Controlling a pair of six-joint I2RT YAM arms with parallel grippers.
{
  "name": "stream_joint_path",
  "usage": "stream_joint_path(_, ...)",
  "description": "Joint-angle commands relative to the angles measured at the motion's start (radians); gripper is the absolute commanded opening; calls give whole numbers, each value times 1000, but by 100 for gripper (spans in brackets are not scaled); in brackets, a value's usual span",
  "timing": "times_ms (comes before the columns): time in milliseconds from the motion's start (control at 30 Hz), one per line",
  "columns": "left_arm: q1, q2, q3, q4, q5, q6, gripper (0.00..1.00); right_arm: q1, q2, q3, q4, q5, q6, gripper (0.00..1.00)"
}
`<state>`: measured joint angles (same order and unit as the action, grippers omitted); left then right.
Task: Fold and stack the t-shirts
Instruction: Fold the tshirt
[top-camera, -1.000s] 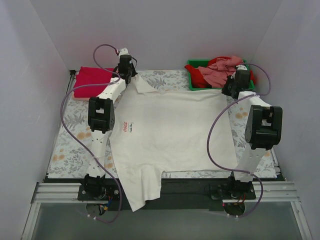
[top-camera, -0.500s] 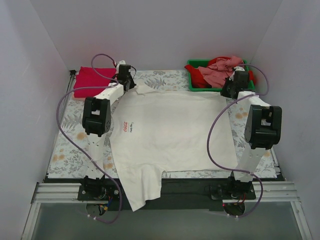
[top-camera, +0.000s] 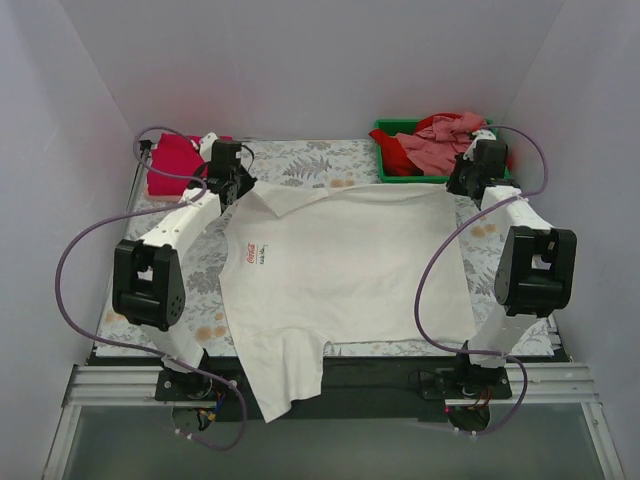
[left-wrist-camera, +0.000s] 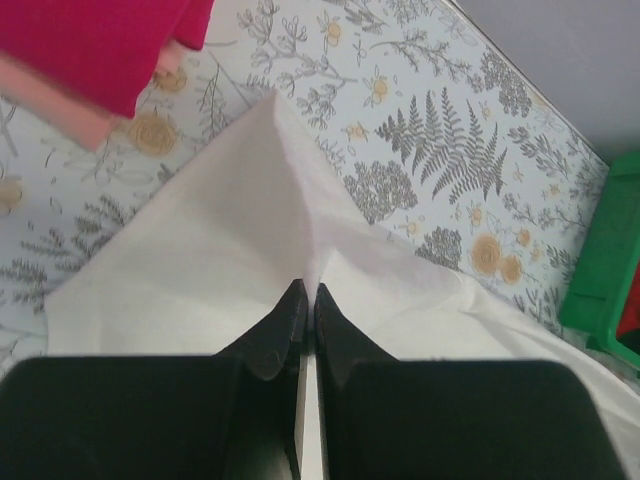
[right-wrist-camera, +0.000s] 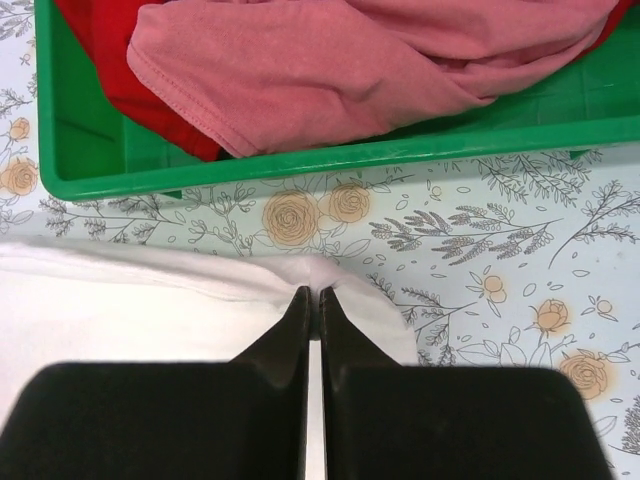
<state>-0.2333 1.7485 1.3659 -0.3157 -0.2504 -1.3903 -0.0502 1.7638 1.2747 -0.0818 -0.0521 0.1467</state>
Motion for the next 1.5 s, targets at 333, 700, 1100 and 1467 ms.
stream_joint_path(333, -104, -361, -205, -236, -92, -251, 0, -5, -82, 6, -81, 49, -87, 1)
stream_joint_path(700, -201, -506, -303, -350, -122, -348, 0, -7, -118, -5, -98, 26, -108, 1)
stream_joint_path(1100, -248, -668, -490, -401, -75, -420, 0, -7, -127, -14, -104, 21, -127, 1)
stream_joint_path(1467, -250, -681, -616, -355, -58, -423, 0, -7, -210, -147, -105, 44, -131, 1)
